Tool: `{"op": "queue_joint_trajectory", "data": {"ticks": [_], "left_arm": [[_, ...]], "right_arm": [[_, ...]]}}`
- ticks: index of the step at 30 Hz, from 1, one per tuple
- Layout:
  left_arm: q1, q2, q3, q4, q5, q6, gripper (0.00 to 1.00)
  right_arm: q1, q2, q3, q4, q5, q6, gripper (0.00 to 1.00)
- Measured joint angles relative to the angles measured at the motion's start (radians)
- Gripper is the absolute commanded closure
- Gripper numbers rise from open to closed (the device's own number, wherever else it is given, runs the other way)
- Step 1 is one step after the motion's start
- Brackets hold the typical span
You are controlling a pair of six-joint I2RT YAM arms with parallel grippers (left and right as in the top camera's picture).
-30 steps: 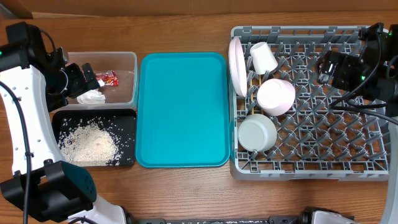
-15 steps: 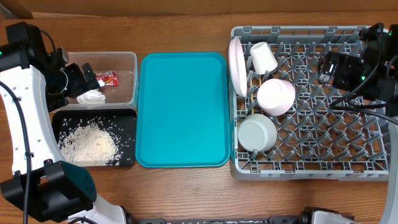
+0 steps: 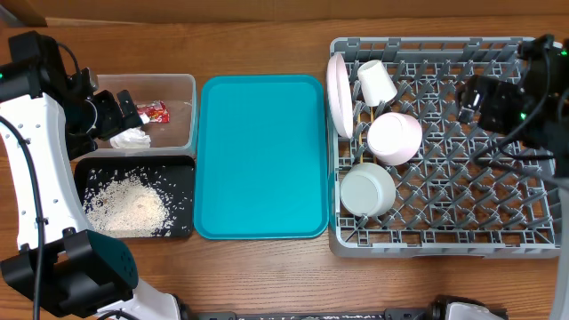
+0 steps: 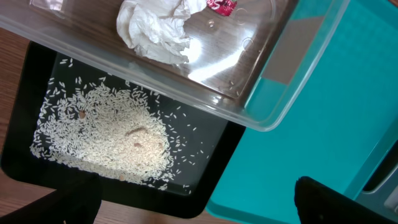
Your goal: Sort waste into correct bins and load items into the dishwasher
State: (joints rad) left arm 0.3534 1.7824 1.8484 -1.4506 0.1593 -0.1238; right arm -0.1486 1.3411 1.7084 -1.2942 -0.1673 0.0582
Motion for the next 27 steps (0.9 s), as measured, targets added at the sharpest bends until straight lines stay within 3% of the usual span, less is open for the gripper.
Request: {"op": "queue_joint_trajectory", "data": {"ticks": [5, 14, 19, 23, 27], "left_arm": [[0.000, 0.000, 0.000, 0.000, 0.000, 0.000, 0.00], [0.000, 0.000, 0.000, 0.000, 0.000, 0.000, 0.00], [0.000, 0.000, 0.000, 0.000, 0.000, 0.000, 0.00], [0.000, 0.000, 0.000, 0.000, -0.001, 0.000, 0.00], [0.000, 0.000, 0.000, -0.001, 0.000, 0.000, 0.00]], "right_arm": [[0.039, -0.137, 0.000, 0.000, 0.003, 0.000, 0.00], [0.266, -0.415, 0.000, 0.030, 0.084, -0.003, 0.00], [0.323, -0.516, -0.001, 0.060, 0.116, -0.003, 0.00], [0.327, -0.629, -0.084, 0.227, 0.129, -0.004, 0.00], [0.327, -0.795, -0.285, 0.461, 0.130, -0.005, 0.00]]}}
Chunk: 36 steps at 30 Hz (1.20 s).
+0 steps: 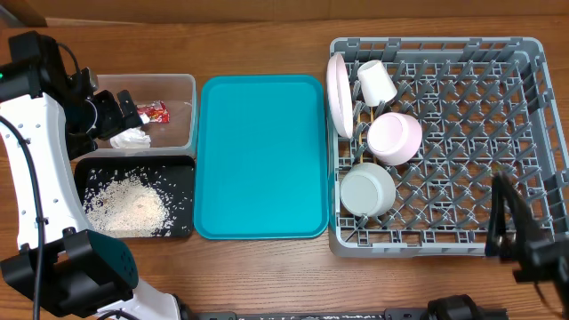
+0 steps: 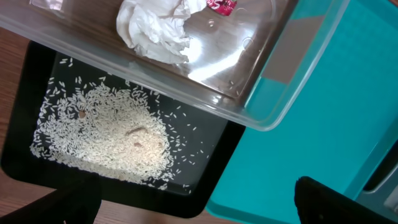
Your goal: Sort waste into correct bins and load items into the dishwasher
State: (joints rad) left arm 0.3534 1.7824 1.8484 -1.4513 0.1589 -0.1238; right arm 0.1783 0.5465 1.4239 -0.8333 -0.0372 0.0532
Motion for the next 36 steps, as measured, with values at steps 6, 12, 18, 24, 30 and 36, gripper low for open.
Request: {"op": "queue_joint_trajectory", "data": {"ticks": [6, 12, 18, 24, 30, 36], "left_arm": [[0.000, 0.000, 0.000, 0.000, 0.000, 0.000, 0.00], [0.000, 0.000, 0.000, 0.000, 0.000, 0.000, 0.00], [0.000, 0.000, 0.000, 0.001, 0.000, 0.000, 0.00], [0.000, 0.000, 0.000, 0.000, 0.000, 0.000, 0.00], [0.000, 0.000, 0.000, 0.000, 0.000, 0.000, 0.00], [0.000, 0.000, 0.000, 0.001, 0.000, 0.000, 0.00]], "right_arm": [[0.000, -0.229, -0.370, 0.298, -0.017, 0.000, 0.00], [0.000, -0.385, -0.721, 0.607, -0.045, 0.025, 0.00], [-0.015, -0.479, -1.012, 0.870, -0.076, 0.044, 0.00], [-0.029, -0.529, -1.228, 1.080, -0.097, 0.048, 0.00], [-0.033, -0.531, -1.358, 1.170, -0.098, 0.051, 0.00], [-0.035, -0.531, -1.406, 1.088, -0.100, 0.051, 0.00]]}}
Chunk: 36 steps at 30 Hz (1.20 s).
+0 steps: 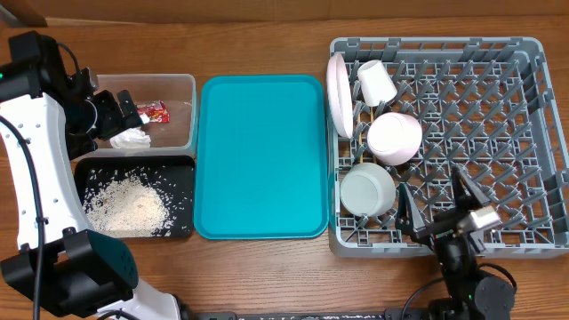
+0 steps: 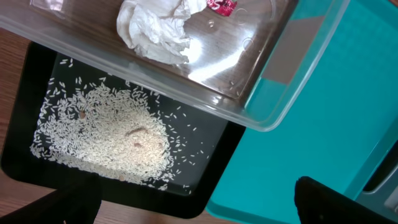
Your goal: Sort waste into correct bins and load items into the dishwasher
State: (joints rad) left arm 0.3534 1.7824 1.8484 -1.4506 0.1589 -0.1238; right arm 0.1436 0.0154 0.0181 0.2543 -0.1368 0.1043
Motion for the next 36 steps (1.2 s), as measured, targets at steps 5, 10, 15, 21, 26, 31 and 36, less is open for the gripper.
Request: {"op": "queue_joint_trajectory", "data": {"ticks": [5, 10, 15, 21, 26, 31, 36], "left_arm": [[0.000, 0.000, 0.000, 0.000, 0.000, 0.000, 0.00], [0.000, 0.000, 0.000, 0.000, 0.000, 0.000, 0.00], [0.000, 0.000, 0.000, 0.000, 0.000, 0.000, 0.00], [0.000, 0.000, 0.000, 0.000, 0.000, 0.000, 0.00], [0.000, 0.000, 0.000, 0.000, 0.000, 0.000, 0.00], [0.000, 0.000, 0.000, 0.000, 0.000, 0.000, 0.00], [0.000, 0.000, 0.000, 0.000, 0.000, 0.000, 0.00]], "right_arm": [[-0.002, -0.002, 0.000, -0.186, 0.014, -0.001, 0.00], [-0.006, -0.002, 0.000, -0.335, 0.019, -0.001, 0.00], [-0.006, -0.002, 0.000, -0.334, 0.023, -0.013, 0.00], [-0.006, -0.002, 0.000, -0.334, 0.025, -0.019, 0.00], [-0.006, -0.002, 0.000, -0.335, 0.026, -0.019, 0.00], [-0.006, -0.002, 0.000, -0.334, 0.026, -0.021, 0.00], [-0.006, -0.002, 0.000, -0.335, 0.026, -0.023, 0.00]]}}
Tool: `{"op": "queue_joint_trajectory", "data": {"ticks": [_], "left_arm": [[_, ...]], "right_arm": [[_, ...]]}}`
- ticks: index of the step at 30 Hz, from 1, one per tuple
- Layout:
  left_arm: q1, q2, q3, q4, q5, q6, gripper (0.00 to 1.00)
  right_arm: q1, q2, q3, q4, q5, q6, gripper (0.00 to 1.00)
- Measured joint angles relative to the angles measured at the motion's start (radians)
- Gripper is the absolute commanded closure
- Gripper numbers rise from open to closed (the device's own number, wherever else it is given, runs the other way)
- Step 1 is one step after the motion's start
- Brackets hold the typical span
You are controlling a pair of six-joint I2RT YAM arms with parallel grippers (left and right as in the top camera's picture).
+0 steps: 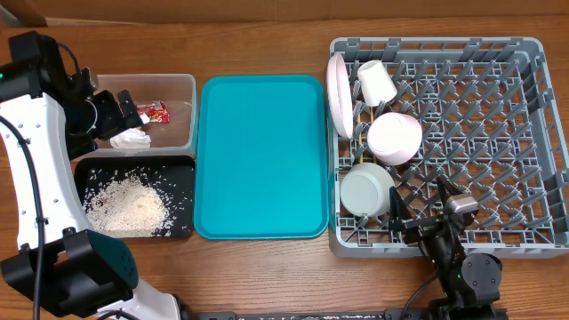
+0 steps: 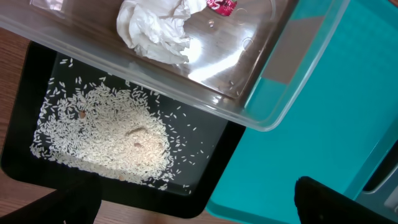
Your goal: Sort waste into correct bins and load items into the dishwasher
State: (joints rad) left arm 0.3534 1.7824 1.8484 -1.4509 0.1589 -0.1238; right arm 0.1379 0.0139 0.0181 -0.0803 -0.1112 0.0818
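My left gripper [image 1: 113, 114] hangs open over the clear bin [image 1: 182, 114], which holds a crumpled white tissue [image 2: 155, 28] and a red wrapper [image 2: 221, 5]. In the left wrist view the left gripper [image 2: 193, 208] has nothing between its wide-apart fingers. Below the bin lies a black tray [image 1: 178, 169] of rice [image 2: 109, 140]. The grey dish rack [image 1: 498, 133] carries a pink plate [image 1: 337, 87], a white cup [image 1: 376, 82], a pink bowl [image 1: 395, 138] and a pale green bowl [image 1: 368, 189]. My right gripper [image 1: 418, 209] sits open at the rack's front edge, holding nothing.
An empty teal tray [image 1: 260, 156] lies between the bins and the rack. The wooden table [image 1: 267, 44] surrounds everything. The left arm's white link [image 1: 36, 169] stands along the left edge. The right arm's base [image 1: 467, 271] is at the bottom.
My right gripper has dropped slightly lower at the rack's front edge, and its fingers look a bit closer together. The left arm and all objects are unchanged.
My right arm was first over the rack's far right corner. Then it showed at the lower right edge of the view. After that it stood at the rack's front edge with fingers spread, where it still is. The left gripper stayed open over the clear bin throughout.
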Motion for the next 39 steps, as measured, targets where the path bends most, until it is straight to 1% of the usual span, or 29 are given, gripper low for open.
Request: {"op": "queue_joint_trajectory", "data": {"ticks": [30, 34, 39], "left_arm": [[0.000, -0.005, 0.000, 0.000, 0.000, 0.000, 0.00], [-0.021, -0.061, 0.000, 0.001, -0.003, 0.000, 0.00], [-0.087, -0.235, 0.000, 0.000, -0.003, 0.000, 0.00]], "right_arm": [[0.000, 0.000, 0.000, 0.001, 0.000, 0.000, 0.00], [0.000, 0.000, 0.000, 0.000, 0.000, -0.001, 0.00], [0.000, 0.000, 0.000, 0.000, 0.000, 0.000, 0.00]]}}
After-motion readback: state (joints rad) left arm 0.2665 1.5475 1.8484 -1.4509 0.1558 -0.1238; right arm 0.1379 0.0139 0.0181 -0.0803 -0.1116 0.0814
